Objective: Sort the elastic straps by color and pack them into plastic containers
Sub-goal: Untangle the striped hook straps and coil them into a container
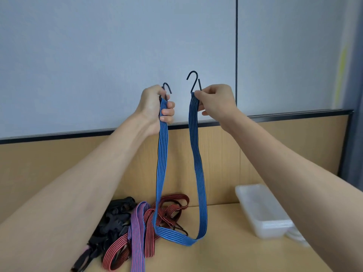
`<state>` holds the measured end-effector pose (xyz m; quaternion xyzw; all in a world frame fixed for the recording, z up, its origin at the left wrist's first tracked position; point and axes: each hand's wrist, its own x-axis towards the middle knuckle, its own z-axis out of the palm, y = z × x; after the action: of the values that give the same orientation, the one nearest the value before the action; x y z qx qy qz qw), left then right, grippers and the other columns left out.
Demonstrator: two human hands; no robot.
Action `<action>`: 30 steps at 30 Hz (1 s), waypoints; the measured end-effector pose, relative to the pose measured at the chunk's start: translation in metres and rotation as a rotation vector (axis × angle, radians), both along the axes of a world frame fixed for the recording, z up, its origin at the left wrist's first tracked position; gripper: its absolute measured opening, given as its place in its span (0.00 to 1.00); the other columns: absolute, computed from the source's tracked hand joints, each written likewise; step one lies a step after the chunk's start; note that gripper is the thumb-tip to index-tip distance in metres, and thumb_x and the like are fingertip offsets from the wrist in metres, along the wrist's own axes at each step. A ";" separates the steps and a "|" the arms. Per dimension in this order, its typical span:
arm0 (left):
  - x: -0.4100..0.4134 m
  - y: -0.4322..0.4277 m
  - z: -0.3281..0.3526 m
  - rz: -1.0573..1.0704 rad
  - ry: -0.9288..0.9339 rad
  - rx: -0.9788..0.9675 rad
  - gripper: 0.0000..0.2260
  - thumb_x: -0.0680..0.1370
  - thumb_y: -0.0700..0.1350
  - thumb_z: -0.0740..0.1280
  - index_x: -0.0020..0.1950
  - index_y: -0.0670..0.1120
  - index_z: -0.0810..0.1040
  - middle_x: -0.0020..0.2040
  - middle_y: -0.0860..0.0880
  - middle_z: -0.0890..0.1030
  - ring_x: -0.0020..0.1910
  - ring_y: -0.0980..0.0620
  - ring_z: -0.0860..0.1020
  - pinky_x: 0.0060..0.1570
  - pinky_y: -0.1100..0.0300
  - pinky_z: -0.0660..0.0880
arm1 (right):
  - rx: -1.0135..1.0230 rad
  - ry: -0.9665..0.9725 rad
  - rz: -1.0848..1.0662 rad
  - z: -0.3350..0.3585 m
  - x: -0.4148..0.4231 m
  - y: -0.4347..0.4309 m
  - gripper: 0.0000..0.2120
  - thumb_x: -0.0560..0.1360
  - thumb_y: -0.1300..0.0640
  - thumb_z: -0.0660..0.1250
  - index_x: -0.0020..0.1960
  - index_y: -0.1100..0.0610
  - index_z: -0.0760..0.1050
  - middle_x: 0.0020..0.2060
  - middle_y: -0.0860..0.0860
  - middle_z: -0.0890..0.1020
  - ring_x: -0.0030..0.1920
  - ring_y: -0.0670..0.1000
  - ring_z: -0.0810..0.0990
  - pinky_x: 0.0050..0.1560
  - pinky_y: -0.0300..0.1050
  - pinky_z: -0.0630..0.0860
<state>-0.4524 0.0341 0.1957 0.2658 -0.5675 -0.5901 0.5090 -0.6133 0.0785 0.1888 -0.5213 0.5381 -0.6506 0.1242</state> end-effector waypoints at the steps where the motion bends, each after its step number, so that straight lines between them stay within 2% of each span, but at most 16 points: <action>1: -0.001 0.001 -0.001 -0.013 0.033 0.004 0.06 0.79 0.41 0.54 0.42 0.45 0.66 0.35 0.48 0.68 0.25 0.55 0.60 0.21 0.64 0.54 | 0.002 -0.003 -0.003 0.000 0.000 0.000 0.10 0.78 0.55 0.68 0.48 0.63 0.80 0.38 0.56 0.87 0.46 0.60 0.86 0.46 0.54 0.83; 4: -0.002 0.002 -0.002 -0.017 0.063 -0.057 0.10 0.84 0.39 0.56 0.46 0.42 0.73 0.38 0.46 0.73 0.27 0.54 0.70 0.23 0.65 0.66 | 0.008 -0.002 0.001 -0.001 0.003 0.000 0.09 0.79 0.55 0.68 0.46 0.61 0.80 0.37 0.54 0.87 0.45 0.59 0.86 0.46 0.54 0.83; 6: -0.003 0.002 -0.002 0.010 0.014 -0.124 0.11 0.85 0.41 0.58 0.49 0.41 0.78 0.39 0.46 0.77 0.33 0.52 0.78 0.35 0.61 0.77 | 0.009 0.003 0.002 -0.001 0.004 -0.001 0.10 0.79 0.54 0.68 0.47 0.61 0.80 0.38 0.55 0.87 0.45 0.59 0.86 0.46 0.54 0.83; 8: -0.002 0.001 -0.002 0.048 -0.048 -0.149 0.11 0.85 0.45 0.60 0.50 0.45 0.81 0.37 0.48 0.80 0.37 0.50 0.81 0.41 0.57 0.79 | 0.001 0.009 -0.003 -0.001 0.006 0.000 0.10 0.79 0.54 0.68 0.46 0.61 0.80 0.39 0.55 0.87 0.44 0.57 0.86 0.43 0.50 0.83; 11: -0.001 0.001 -0.002 0.096 -0.068 -0.116 0.11 0.84 0.50 0.63 0.50 0.46 0.79 0.30 0.51 0.78 0.30 0.53 0.78 0.32 0.61 0.74 | -0.014 0.015 -0.008 0.000 0.008 0.001 0.08 0.79 0.55 0.68 0.43 0.59 0.78 0.40 0.56 0.86 0.41 0.54 0.87 0.40 0.47 0.83; 14: -0.002 0.001 -0.003 0.096 -0.058 -0.062 0.15 0.85 0.55 0.61 0.46 0.46 0.76 0.25 0.52 0.70 0.23 0.55 0.67 0.24 0.64 0.63 | -0.021 0.025 -0.004 0.001 0.010 0.002 0.09 0.78 0.56 0.68 0.41 0.58 0.77 0.38 0.55 0.86 0.34 0.49 0.84 0.41 0.50 0.83; 17: -0.003 0.005 -0.001 0.049 -0.018 0.005 0.22 0.80 0.65 0.62 0.38 0.48 0.67 0.29 0.53 0.60 0.27 0.54 0.55 0.21 0.63 0.55 | -0.024 0.034 -0.004 0.000 0.013 0.001 0.08 0.78 0.57 0.68 0.45 0.61 0.79 0.44 0.59 0.86 0.32 0.46 0.84 0.43 0.53 0.83; 20: -0.005 0.011 0.003 0.012 0.020 0.048 0.29 0.69 0.72 0.71 0.37 0.50 0.60 0.38 0.51 0.53 0.34 0.51 0.51 0.22 0.63 0.52 | -0.024 0.027 -0.013 0.001 0.014 -0.001 0.09 0.78 0.56 0.68 0.47 0.63 0.80 0.44 0.59 0.86 0.34 0.48 0.84 0.42 0.52 0.83; 22: -0.007 0.013 0.006 0.003 0.051 0.048 0.31 0.66 0.71 0.74 0.37 0.48 0.63 0.38 0.51 0.54 0.32 0.52 0.51 0.20 0.64 0.53 | -0.022 0.023 -0.006 0.000 0.014 -0.002 0.09 0.79 0.56 0.68 0.44 0.61 0.80 0.41 0.57 0.86 0.35 0.49 0.84 0.41 0.50 0.83; 23: -0.008 0.014 0.007 0.008 0.067 0.037 0.30 0.66 0.70 0.75 0.39 0.47 0.67 0.38 0.51 0.54 0.32 0.52 0.51 0.20 0.65 0.55 | -0.021 0.023 -0.003 0.000 0.015 -0.002 0.09 0.79 0.56 0.68 0.43 0.60 0.79 0.40 0.56 0.85 0.35 0.50 0.85 0.39 0.48 0.83; 25: -0.011 0.015 0.008 0.034 0.104 0.009 0.27 0.66 0.67 0.77 0.48 0.47 0.76 0.39 0.51 0.54 0.30 0.52 0.52 0.20 0.66 0.56 | -0.025 0.022 0.009 -0.001 0.016 -0.002 0.09 0.79 0.56 0.68 0.45 0.62 0.80 0.39 0.54 0.84 0.34 0.48 0.84 0.35 0.44 0.81; 26: -0.011 0.014 0.007 0.049 0.121 -0.004 0.25 0.67 0.65 0.78 0.48 0.48 0.77 0.38 0.51 0.54 0.30 0.53 0.53 0.21 0.66 0.57 | -0.029 0.017 0.021 -0.002 0.017 -0.001 0.10 0.79 0.56 0.68 0.47 0.63 0.80 0.38 0.53 0.84 0.33 0.46 0.84 0.33 0.41 0.80; 28: -0.013 0.008 0.004 0.070 0.139 -0.031 0.20 0.69 0.58 0.80 0.43 0.46 0.75 0.34 0.51 0.57 0.28 0.54 0.55 0.24 0.65 0.59 | -0.042 -0.003 0.054 -0.002 0.020 0.001 0.11 0.79 0.56 0.68 0.49 0.65 0.80 0.35 0.51 0.83 0.31 0.45 0.84 0.33 0.39 0.79; 30: -0.014 0.003 0.001 0.093 0.115 -0.075 0.15 0.73 0.51 0.79 0.42 0.46 0.75 0.30 0.52 0.65 0.25 0.55 0.61 0.25 0.65 0.62 | -0.056 -0.028 0.096 -0.001 0.023 0.003 0.10 0.79 0.56 0.68 0.47 0.63 0.80 0.35 0.51 0.84 0.32 0.47 0.84 0.34 0.39 0.79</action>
<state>-0.4662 0.0374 0.1968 0.2383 -0.5460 -0.5585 0.5772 -0.5903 0.0815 0.1881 -0.5406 0.4922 -0.6660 0.1481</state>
